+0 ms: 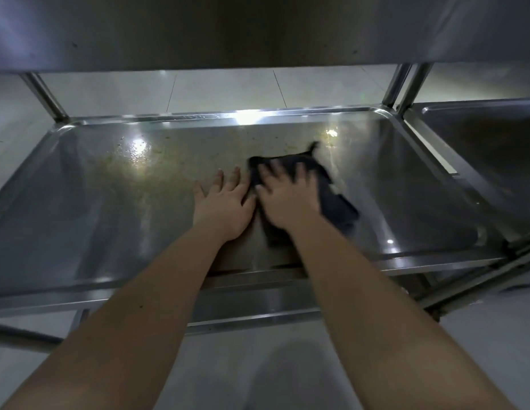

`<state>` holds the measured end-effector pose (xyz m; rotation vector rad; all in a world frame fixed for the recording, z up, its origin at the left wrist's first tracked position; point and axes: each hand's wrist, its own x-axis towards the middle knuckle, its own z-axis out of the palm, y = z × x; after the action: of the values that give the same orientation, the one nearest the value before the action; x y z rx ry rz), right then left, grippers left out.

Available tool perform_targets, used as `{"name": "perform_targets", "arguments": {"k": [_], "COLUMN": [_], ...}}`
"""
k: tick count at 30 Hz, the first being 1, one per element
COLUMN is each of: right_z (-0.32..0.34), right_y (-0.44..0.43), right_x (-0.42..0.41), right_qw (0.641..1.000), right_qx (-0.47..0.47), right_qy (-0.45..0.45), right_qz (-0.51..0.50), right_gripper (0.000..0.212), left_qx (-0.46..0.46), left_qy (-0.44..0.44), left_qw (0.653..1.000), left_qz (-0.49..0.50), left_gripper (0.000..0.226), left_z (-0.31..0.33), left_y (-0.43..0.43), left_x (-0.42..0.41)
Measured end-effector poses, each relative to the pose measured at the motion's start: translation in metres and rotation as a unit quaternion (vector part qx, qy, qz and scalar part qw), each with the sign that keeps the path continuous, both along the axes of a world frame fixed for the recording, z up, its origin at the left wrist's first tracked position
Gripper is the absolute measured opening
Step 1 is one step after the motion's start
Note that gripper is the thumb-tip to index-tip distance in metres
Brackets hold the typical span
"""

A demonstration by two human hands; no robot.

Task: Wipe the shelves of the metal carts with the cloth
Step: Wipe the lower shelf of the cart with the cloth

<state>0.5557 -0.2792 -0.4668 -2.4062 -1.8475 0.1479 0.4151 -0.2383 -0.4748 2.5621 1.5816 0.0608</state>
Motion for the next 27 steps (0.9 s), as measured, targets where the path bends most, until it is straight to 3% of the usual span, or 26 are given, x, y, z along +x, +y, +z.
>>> {"name": "perform_targets", "arguments": {"k": [2, 5, 9, 12, 16, 22, 27], "right_z": [0.003, 0.004, 0.005, 0.006, 0.004, 0.005, 0.008], "right_y": [0.002, -0.005, -0.038, -0.060, -0.055, -0.048, 0.014], "right_x": [-0.013, 0.043, 0.163, 0.202, 0.199, 0.201, 0.146], "right_qw": [0.999, 1.000, 0.981, 0.960, 0.960, 0.958, 0.969], "right_qx": [-0.012, -0.006, -0.004, -0.034, -0.040, -0.050, -0.053], "right_qy": [0.027, 0.027, 0.015, 0.023, 0.018, 0.013, 0.011], "right_qz": [0.033, -0.004, -0.191, -0.277, -0.277, -0.283, -0.242], "right_gripper": [0.054, 0.054, 0.055, 0.056, 0.055, 0.055, 0.057], "left_qx": [0.000, 0.003, -0.003, -0.014, -0.040, -0.003, -0.004], "left_qy": [-0.005, -0.012, 0.002, 0.035, 0.037, 0.018, 0.002], "left_qw": [1.000, 1.000, 1.000, 0.999, 0.998, 1.000, 1.000], "left_qz": [0.011, 0.011, 0.006, -0.006, 0.007, 0.005, 0.009], "left_gripper": [0.058, 0.058, 0.058, 0.058, 0.055, 0.054, 0.054], "left_z": [-0.001, 0.000, 0.001, 0.006, 0.011, 0.000, 0.000], "left_y": [-0.001, -0.002, -0.001, 0.010, 0.047, 0.057, 0.059], "left_x": [-0.001, -0.002, -0.002, 0.005, 0.026, 0.032, 0.031]}}
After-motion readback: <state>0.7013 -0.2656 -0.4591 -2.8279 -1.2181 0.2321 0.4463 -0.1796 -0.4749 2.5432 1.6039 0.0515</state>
